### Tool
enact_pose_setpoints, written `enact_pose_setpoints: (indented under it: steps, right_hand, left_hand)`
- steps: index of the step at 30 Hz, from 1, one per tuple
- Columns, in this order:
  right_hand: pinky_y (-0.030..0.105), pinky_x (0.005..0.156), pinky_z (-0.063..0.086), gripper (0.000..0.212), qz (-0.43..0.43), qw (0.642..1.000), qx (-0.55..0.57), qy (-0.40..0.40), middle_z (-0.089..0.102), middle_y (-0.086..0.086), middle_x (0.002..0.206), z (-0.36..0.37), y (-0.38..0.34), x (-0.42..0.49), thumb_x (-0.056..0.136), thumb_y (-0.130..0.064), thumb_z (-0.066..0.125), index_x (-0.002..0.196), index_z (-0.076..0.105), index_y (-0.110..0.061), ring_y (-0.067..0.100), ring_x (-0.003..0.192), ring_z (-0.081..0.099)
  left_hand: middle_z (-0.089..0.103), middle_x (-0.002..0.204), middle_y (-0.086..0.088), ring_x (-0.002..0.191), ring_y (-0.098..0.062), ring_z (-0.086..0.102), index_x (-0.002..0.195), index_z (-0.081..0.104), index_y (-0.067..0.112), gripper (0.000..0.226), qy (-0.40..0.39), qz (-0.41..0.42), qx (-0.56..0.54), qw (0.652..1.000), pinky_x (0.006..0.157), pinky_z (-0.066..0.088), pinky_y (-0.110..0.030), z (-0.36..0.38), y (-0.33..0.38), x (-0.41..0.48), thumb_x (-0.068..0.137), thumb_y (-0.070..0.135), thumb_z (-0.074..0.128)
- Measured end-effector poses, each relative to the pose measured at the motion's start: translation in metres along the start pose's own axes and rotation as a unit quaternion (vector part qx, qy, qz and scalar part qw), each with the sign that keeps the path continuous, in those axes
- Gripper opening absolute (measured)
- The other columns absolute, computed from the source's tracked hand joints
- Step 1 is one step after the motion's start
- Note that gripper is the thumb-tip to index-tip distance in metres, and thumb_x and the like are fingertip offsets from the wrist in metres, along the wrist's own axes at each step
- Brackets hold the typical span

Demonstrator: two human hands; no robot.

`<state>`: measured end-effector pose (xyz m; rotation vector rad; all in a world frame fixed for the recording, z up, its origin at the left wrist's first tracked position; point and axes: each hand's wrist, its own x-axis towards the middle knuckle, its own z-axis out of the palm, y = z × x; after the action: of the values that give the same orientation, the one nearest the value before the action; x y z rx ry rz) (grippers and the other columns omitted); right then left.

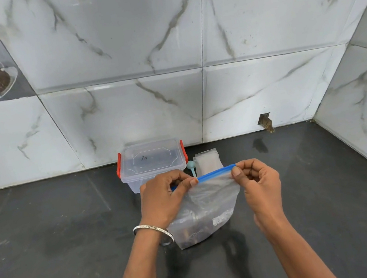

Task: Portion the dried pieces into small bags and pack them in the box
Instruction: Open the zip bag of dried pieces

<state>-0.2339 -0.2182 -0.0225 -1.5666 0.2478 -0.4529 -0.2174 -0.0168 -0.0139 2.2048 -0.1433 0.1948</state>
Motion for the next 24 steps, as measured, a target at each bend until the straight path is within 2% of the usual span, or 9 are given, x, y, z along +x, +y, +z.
enact_pose_setpoints:
  steps: [3,6,10,13,15,17,19,22,24]
  right_hand:
    - [0.025,0.068,0.051,0.010,-0.003,1.000,0.009,0.001,0.071,-0.001,0.069,-0.001,0.001,-0.002,0.086,-0.004,0.070,0.081,0.070,-0.013,0.009,0.066,0.062]
    - [0.024,0.067,0.051,0.012,-0.003,1.000,0.020,0.007,0.071,0.000,0.070,-0.005,0.003,0.000,0.087,-0.003,0.069,0.082,0.070,-0.013,0.010,0.067,0.062]
    - [0.015,0.062,0.050,0.014,0.005,0.999,0.047,0.009,0.071,-0.001,0.070,-0.007,0.005,0.002,0.087,-0.001,0.069,0.081,0.070,-0.014,0.011,0.068,0.062]
    - [0.015,0.061,0.050,0.014,0.004,0.999,0.051,0.004,0.071,-0.002,0.071,-0.005,0.003,0.001,0.087,-0.002,0.069,0.082,0.070,-0.015,0.010,0.069,0.062]
    - [0.015,0.063,0.051,0.013,-0.003,0.999,0.053,-0.012,0.071,0.000,0.074,-0.006,0.000,0.003,0.088,-0.004,0.068,0.084,0.069,-0.015,0.010,0.071,0.063]
    - [0.014,0.066,0.051,0.011,-0.010,0.997,0.065,-0.039,0.070,0.002,0.079,-0.009,-0.005,0.006,0.089,-0.004,0.067,0.086,0.068,-0.014,0.011,0.073,0.062]
    - [0.014,0.068,0.051,0.007,-0.012,0.995,0.073,-0.070,0.070,0.002,0.081,-0.012,-0.009,0.009,0.090,-0.004,0.066,0.089,0.066,-0.011,0.010,0.074,0.062]
    - [0.016,0.069,0.050,0.003,-0.013,0.992,0.084,-0.096,0.070,0.001,0.080,-0.013,-0.009,0.009,0.091,-0.006,0.065,0.092,0.065,-0.008,0.008,0.073,0.062]
    - [0.018,0.071,0.050,0.003,-0.010,0.990,0.090,-0.105,0.071,0.001,0.080,-0.013,-0.008,0.008,0.092,-0.007,0.064,0.094,0.065,-0.008,0.009,0.073,0.062]
  left_hand:
    - [0.073,0.074,0.022,0.077,-0.001,0.067,0.077,0.075,0.039,0.025,-0.004,-0.013,0.012,1.000,0.085,0.054,-0.044,-0.014,-0.005,-0.006,0.079,0.064,0.071]
    - [0.073,0.072,0.022,0.072,-0.002,0.068,0.078,0.075,0.038,0.044,-0.002,-0.025,0.020,0.999,0.080,0.056,-0.043,-0.029,-0.017,-0.011,0.072,0.076,0.055]
    - [0.073,0.067,0.019,0.065,-0.003,0.069,0.076,0.073,0.038,0.042,-0.002,-0.028,0.024,0.999,0.079,0.057,-0.042,-0.041,-0.028,-0.016,0.072,0.075,0.054]
    - [0.073,0.068,0.018,0.066,-0.003,0.069,0.076,0.074,0.036,0.043,0.000,-0.025,0.019,1.000,0.078,0.058,-0.041,-0.044,-0.029,-0.018,0.073,0.074,0.055]
    - [0.073,0.069,0.019,0.069,-0.004,0.069,0.077,0.075,0.036,0.036,0.000,-0.030,0.012,0.999,0.077,0.058,-0.038,-0.044,-0.027,-0.017,0.075,0.070,0.063]
    - [0.073,0.073,0.020,0.072,-0.006,0.068,0.078,0.075,0.034,0.020,-0.020,-0.032,-0.002,0.999,0.076,0.057,-0.032,-0.044,-0.023,-0.016,0.084,0.053,0.074]
    - [0.074,0.078,0.016,0.074,-0.008,0.066,0.085,0.076,0.031,0.012,-0.055,-0.027,-0.036,0.997,0.074,0.052,-0.025,-0.042,-0.015,-0.017,0.090,0.041,0.072]
    - [0.075,0.084,0.008,0.072,-0.003,0.064,0.097,0.077,0.026,0.018,-0.085,-0.004,-0.076,0.993,0.067,0.044,-0.015,-0.034,-0.002,-0.017,0.099,0.036,0.061]
    - [0.076,0.091,0.004,0.075,-0.006,0.067,0.101,0.076,0.023,0.015,-0.087,0.001,-0.095,0.992,0.068,0.046,-0.011,-0.028,0.002,-0.014,0.099,0.029,0.063]
